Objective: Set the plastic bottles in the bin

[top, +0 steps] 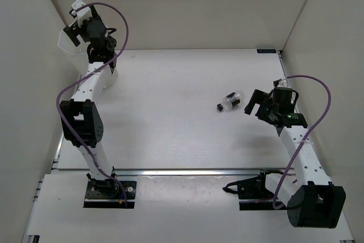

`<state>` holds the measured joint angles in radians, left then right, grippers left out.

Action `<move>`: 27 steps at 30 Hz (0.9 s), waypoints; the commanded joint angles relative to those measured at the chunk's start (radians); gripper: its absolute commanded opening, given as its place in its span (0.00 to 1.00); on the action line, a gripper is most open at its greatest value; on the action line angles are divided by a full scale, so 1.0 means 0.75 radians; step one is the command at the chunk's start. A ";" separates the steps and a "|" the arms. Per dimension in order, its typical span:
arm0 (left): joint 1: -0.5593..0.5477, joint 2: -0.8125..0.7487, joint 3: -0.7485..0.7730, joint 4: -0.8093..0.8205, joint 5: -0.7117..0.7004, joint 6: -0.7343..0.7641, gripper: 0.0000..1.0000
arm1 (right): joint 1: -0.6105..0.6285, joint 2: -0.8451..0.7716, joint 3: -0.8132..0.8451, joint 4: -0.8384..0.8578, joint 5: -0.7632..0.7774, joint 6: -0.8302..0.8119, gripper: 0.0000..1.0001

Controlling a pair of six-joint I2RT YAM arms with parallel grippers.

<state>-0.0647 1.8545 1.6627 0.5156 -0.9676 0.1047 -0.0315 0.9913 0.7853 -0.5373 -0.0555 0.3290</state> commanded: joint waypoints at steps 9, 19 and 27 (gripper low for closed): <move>-0.410 -0.405 -0.453 -0.529 0.307 -0.306 0.98 | 0.257 0.372 0.172 0.233 0.141 0.289 0.99; -0.638 -0.654 -0.942 -0.923 0.944 -0.665 0.98 | 0.230 0.750 0.319 0.459 0.365 0.465 1.00; -0.642 -0.718 -0.994 -1.029 1.065 -0.619 0.99 | 0.248 1.001 0.432 0.498 0.372 0.535 0.97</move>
<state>-0.5446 1.3663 0.9035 -0.2234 -0.2371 -0.3740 0.1493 1.7092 1.0443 -0.2131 0.1814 0.6861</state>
